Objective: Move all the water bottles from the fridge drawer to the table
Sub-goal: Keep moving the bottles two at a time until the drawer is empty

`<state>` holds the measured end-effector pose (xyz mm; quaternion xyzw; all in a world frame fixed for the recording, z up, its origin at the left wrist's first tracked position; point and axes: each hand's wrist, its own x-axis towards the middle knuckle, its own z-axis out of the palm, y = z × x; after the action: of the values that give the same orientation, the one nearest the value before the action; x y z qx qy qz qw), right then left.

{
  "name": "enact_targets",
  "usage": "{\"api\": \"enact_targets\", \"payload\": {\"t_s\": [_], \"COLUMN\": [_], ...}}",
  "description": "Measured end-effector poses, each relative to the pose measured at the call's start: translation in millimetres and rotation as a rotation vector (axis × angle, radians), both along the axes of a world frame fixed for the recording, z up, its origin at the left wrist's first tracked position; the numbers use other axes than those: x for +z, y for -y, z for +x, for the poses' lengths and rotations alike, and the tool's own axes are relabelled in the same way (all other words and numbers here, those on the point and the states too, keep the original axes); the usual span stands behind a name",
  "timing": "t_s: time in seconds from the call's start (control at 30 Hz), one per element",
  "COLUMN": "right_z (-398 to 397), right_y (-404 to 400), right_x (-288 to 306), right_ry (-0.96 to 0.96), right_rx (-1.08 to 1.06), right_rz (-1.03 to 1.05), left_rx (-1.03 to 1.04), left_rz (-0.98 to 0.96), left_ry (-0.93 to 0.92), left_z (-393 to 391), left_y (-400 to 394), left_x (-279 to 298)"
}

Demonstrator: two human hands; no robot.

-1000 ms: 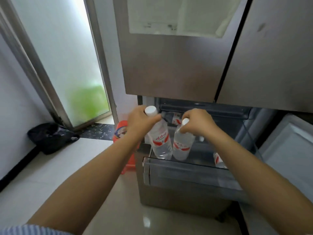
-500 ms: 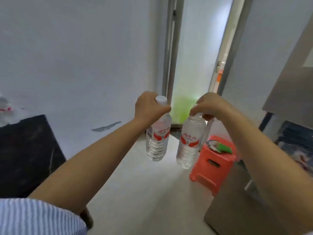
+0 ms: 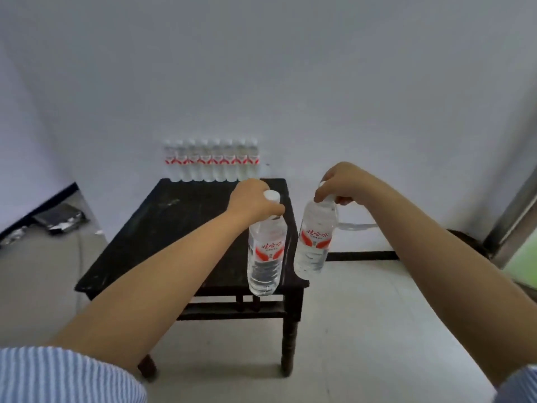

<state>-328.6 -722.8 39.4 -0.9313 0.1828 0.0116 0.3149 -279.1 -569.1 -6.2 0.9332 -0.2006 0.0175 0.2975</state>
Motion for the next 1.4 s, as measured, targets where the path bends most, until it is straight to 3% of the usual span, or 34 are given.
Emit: {"api": "enact_targets", "payload": {"t_s": [0.2,0.47,0.63,0.97,1.4], "right_z": [165,337,435,614,818], "right_y": [-49,-122,-171,-264,-308], "right_x": [-4,-8,-24,-60,-135], "right_ry": [-0.022,-0.047,0.001,-0.131,-0.118], "right_rx": [0.233,0.512,0.529,0.444,0.391], "right_rz": [-0.043,-0.255,-0.305,-0.31,-0.336], "left_rx": [0.143,0.305,0.354,0.165,0.125], "left_rz": [0.105,0.069,-0.035,0.073,0.113], "left_ry": [-0.111,-0.032,0.028,-0.056,-0.19], "left_z": [136,293,388,592,796], "left_y": [-69,-150,-199,-283,-279], "left_x": [7,14,6,-30,-95]}}
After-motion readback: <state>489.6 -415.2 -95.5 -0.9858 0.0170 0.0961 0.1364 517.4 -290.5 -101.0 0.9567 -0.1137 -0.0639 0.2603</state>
